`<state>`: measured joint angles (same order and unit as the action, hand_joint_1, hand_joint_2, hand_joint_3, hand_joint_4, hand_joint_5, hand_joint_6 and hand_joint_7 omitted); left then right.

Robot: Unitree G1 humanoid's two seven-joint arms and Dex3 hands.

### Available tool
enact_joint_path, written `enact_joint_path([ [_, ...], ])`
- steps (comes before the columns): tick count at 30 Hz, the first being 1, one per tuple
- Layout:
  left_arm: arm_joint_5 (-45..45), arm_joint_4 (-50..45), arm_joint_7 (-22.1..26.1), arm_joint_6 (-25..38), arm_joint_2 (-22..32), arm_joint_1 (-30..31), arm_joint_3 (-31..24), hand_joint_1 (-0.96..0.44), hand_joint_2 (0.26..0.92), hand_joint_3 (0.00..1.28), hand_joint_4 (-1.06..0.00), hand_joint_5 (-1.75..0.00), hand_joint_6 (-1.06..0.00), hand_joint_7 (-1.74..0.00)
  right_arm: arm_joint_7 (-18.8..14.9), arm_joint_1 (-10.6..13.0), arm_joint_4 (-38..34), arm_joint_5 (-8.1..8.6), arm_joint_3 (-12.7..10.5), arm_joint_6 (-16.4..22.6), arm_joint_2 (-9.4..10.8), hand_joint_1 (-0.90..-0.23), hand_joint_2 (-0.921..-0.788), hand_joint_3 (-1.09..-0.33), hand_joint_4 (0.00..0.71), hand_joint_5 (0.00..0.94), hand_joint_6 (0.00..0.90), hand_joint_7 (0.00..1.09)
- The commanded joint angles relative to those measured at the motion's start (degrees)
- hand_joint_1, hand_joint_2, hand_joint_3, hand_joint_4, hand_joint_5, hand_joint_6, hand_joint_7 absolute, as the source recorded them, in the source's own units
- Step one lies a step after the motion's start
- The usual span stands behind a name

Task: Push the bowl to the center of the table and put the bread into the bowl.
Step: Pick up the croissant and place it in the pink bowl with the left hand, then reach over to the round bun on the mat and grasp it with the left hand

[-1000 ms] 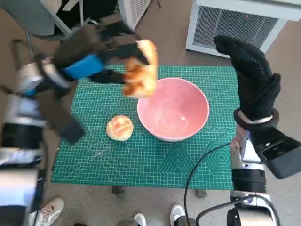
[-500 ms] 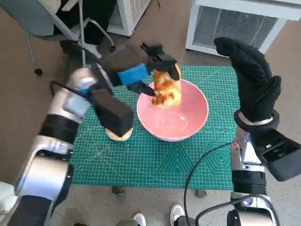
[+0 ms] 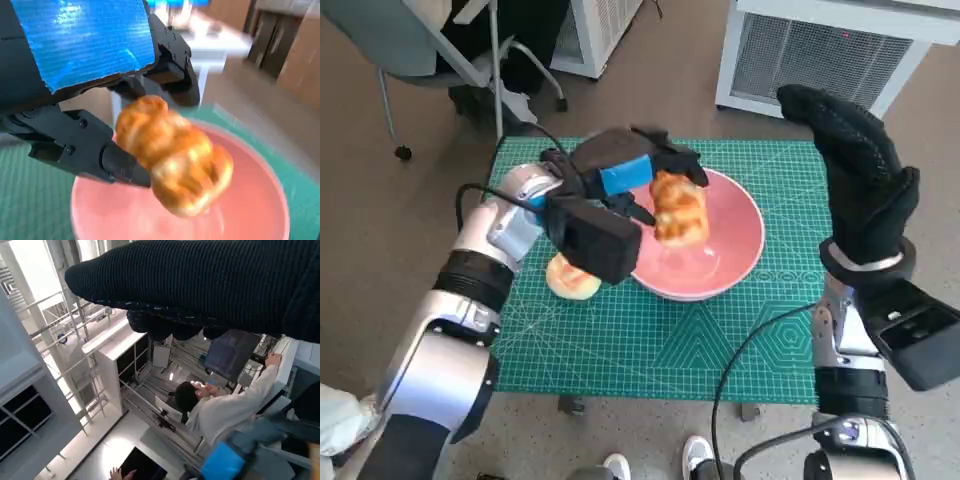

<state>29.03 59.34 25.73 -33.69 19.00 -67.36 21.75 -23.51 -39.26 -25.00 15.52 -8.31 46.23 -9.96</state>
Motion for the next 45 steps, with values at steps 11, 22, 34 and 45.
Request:
enact_joint_path([
  [11, -4.6, -19.9, 4.7, 4.9, 6.1, 8.4, -3.5, -0.31, 0.808, 0.00, -0.07, -0.01, -0.24, -0.01, 0.1, 1.9, 0.4, -0.23, 0.4, -0.8, 0.4, -0.584, -0.921, -0.860, -0.001, 0.461, -0.001, 0.71],
  [22, -8.6, -32.3, 4.4, 7.2, 14.2, 19.1, -10.5, -0.43, 0.841, 0.01, -0.09, 0.00, -0.25, -0.01, -0.1, 2.5, 1.5, 0.14, 0.7, -1.3, 0.5, -0.587, -0.921, -0.857, -0.001, 0.460, -0.001, 0.71],
  [34, -11.0, -45.2, 7.3, 16.4, 20.4, 32.2, -15.5, -0.48, 0.877, 0.01, -0.10, 0.00, -0.24, 0.00, -0.4, 2.3, 2.0, 0.66, 1.1, -1.7, 0.7, -0.593, -0.921, -0.844, -0.001, 0.455, -0.001, 0.71],
  [45, -10.1, -48.7, 5.7, 18.7, 21.8, 39.9, -17.2, -0.40, 0.857, 0.00, -0.13, -0.01, -0.25, -0.01, -0.6, 1.7, 0.7, 0.25, 1.2, -0.8, 0.9, -0.569, -0.921, -0.841, -0.001, 0.459, -0.001, 0.71],
])
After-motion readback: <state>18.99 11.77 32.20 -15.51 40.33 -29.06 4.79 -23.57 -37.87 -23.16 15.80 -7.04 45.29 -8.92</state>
